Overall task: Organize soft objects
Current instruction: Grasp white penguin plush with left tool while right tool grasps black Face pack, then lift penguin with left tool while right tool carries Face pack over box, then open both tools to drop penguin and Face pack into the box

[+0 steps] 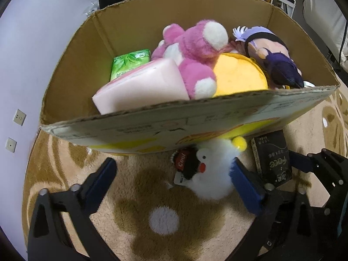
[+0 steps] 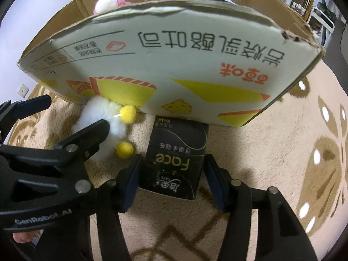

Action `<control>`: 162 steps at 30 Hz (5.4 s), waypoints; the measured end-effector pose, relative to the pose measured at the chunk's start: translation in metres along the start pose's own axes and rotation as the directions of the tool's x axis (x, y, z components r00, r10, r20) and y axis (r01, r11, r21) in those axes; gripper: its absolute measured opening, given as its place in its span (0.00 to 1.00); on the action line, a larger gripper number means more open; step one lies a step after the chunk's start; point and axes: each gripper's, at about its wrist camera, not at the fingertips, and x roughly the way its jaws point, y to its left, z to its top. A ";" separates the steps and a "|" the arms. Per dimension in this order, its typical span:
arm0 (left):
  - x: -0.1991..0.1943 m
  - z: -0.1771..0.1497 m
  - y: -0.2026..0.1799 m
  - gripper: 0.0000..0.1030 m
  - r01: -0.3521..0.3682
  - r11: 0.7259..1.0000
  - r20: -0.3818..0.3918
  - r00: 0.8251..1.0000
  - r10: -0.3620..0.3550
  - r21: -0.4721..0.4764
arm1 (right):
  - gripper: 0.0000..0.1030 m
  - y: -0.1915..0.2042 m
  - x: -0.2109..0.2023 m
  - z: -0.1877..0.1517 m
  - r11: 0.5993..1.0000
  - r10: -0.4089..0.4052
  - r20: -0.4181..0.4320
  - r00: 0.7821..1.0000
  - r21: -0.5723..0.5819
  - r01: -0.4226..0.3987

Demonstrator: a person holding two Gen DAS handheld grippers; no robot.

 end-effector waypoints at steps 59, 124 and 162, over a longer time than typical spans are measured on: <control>-0.077 -0.067 0.028 0.41 -0.074 0.989 0.099 0.991 0.087 -0.130 | 0.51 -0.023 -0.069 -0.050 0.999 0.031 0.153 0.988 0.003 -0.032; -0.136 -0.014 0.030 0.41 -0.120 0.983 0.485 0.857 0.173 -0.140 | 0.51 -0.023 -0.122 0.001 0.996 0.070 0.512 0.856 0.015 -0.090; -0.092 0.024 0.044 0.99 -0.126 0.973 0.389 0.901 0.193 -0.193 | 0.89 -0.041 -0.085 0.034 0.986 0.097 0.477 0.873 0.074 -0.150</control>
